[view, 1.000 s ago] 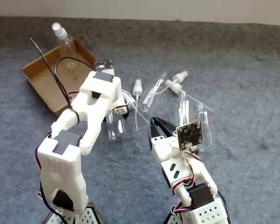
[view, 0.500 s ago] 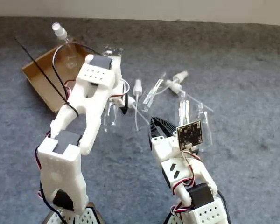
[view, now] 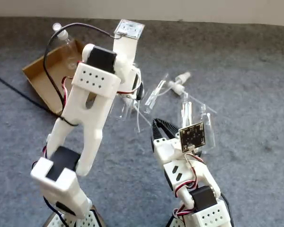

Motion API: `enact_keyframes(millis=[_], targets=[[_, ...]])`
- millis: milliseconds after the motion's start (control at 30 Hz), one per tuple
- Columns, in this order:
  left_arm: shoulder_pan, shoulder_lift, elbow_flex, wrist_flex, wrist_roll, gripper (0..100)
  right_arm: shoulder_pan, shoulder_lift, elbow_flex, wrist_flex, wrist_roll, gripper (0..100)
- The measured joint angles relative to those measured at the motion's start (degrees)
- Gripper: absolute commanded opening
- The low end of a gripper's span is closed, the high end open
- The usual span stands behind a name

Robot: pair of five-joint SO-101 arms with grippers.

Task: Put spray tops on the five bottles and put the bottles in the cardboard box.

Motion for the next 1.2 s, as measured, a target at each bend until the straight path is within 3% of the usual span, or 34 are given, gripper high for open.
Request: enact_keyframes(millis=[133,333,733,1200], targets=[[0.18,-7.21,2.55,0.26,-0.79,6,0.0,0.0,0.0,0.0,0.0,1.2],[0.35,-19.08,10.2,0.35,-9.49,6,0.0,0.0,0.0,0.0,0.0,1.2],[0.26,-45.01,31.82,0.26,-10.46,6,0.0,0.0,0.0,0.0,0.0,1.5],[-1.23,-70.59,68.57,-25.05,-10.46,6,-0.18,0.0,0.0,0.0,0.0,1.7]])
